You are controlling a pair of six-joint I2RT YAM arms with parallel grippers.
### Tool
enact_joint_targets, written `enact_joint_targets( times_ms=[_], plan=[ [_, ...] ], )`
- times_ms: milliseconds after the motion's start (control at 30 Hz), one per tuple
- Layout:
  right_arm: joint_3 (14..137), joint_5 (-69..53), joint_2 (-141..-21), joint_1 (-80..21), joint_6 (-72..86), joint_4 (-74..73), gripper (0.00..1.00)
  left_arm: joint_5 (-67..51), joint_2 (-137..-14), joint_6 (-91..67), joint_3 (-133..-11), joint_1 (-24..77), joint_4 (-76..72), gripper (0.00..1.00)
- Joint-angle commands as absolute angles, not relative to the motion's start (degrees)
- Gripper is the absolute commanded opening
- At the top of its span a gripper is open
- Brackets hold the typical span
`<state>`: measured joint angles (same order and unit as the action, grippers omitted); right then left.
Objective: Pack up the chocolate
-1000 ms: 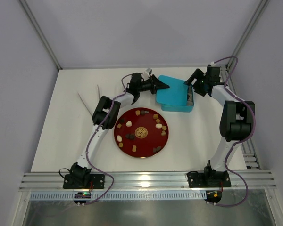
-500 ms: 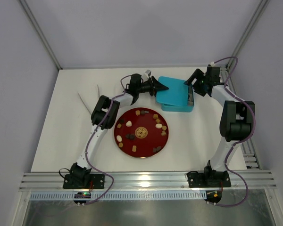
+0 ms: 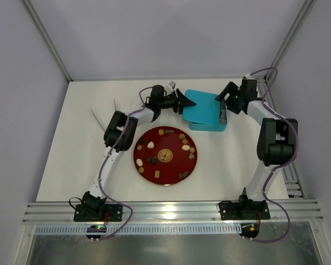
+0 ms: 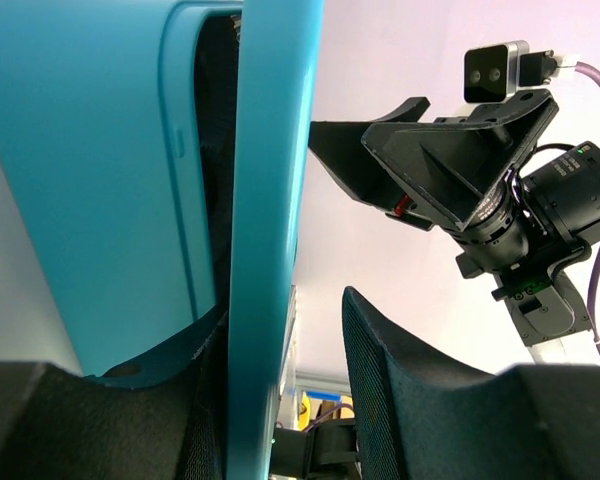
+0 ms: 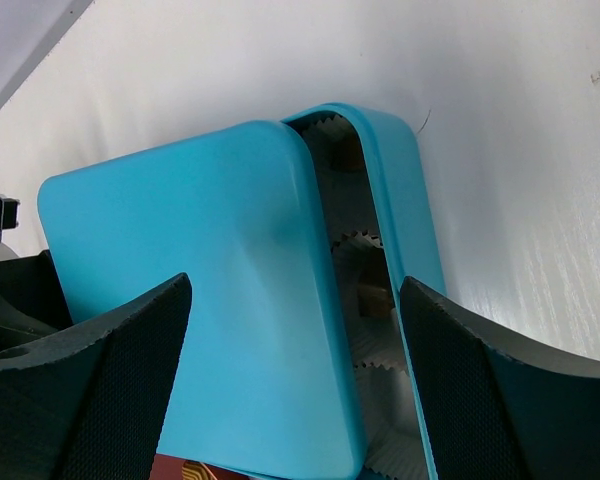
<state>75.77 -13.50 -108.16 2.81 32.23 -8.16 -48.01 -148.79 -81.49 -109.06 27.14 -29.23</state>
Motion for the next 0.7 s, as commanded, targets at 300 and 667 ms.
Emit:
enact_joint_targets(
  times_ms=[300, 667],
  plan=[
    [74.8, -13.7, -108.8, 2.8, 32.6, -5.6, 0.84, -49.7, -143.6, -78.8, -106.0, 25.5, -28.1, 0.43],
    [74.4, -14.0, -108.6, 2.8, 32.6, -5.4, 0.84, -50.1, -141.9, -75.8, -104.5, 24.7, -24.3, 0.42]
  ],
)
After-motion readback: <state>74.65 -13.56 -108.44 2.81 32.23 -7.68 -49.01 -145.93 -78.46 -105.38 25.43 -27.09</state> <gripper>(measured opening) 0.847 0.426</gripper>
